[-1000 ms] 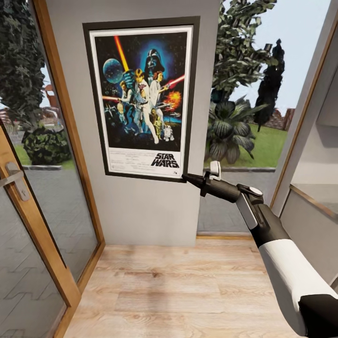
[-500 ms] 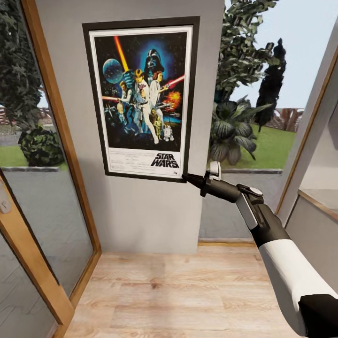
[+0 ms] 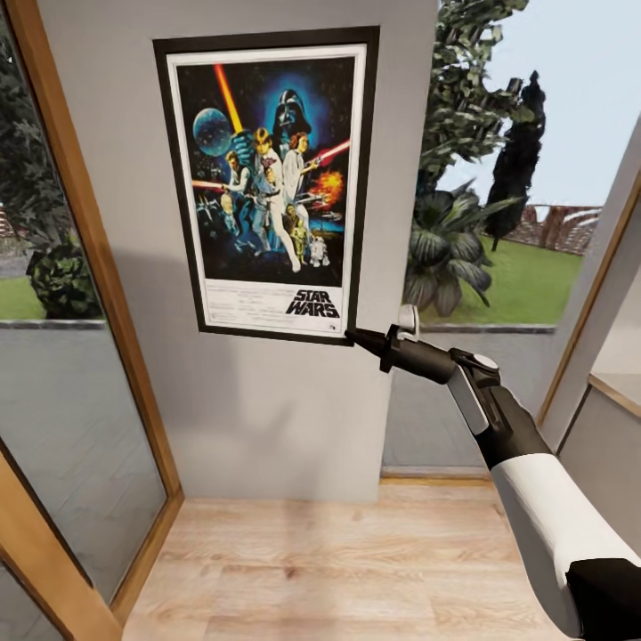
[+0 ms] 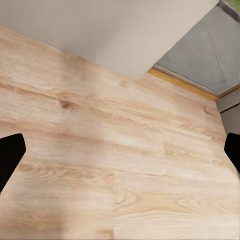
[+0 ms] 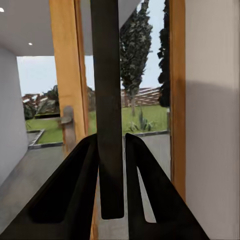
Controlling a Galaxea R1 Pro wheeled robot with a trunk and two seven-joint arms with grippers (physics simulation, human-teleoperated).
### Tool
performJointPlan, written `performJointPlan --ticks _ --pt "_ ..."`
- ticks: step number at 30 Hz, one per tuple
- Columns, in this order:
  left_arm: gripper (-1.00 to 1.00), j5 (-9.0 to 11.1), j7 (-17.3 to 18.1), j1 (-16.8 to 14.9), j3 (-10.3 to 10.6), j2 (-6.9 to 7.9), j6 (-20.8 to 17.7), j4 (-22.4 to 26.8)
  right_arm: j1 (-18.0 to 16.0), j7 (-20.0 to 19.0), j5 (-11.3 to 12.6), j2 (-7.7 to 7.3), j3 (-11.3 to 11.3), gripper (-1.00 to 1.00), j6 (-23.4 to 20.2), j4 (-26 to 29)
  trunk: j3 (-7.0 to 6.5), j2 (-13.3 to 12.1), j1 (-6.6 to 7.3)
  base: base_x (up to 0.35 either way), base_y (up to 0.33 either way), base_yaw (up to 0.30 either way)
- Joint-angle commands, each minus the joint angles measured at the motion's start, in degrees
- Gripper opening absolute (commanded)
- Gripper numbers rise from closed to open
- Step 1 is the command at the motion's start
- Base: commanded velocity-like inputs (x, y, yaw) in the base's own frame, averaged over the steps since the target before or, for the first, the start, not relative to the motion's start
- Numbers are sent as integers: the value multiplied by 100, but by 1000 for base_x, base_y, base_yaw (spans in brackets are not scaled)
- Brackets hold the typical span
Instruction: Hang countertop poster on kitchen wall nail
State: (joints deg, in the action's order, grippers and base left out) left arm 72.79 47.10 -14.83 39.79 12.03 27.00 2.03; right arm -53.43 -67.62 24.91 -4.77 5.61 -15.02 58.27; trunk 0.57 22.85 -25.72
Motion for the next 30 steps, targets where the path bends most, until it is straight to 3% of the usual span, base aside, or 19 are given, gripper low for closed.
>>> performJointPlan --ticks 1,15,30 --pt "100 43 9 -2 48 1 25 -1 -6 -5 66 -6 16 -100 -71 -2 6 7 -6 336 0 0" --pt "100 43 8 -2 46 1 25 -1 -3 -4 66 -6 19 -100 -71 -10 6 7 -6 323 0 0" --pt "100 43 9 -2 46 1 25 -1 -3 -2 58 -4 19 -100 -80 -26 6 7 -6 40 0 0"
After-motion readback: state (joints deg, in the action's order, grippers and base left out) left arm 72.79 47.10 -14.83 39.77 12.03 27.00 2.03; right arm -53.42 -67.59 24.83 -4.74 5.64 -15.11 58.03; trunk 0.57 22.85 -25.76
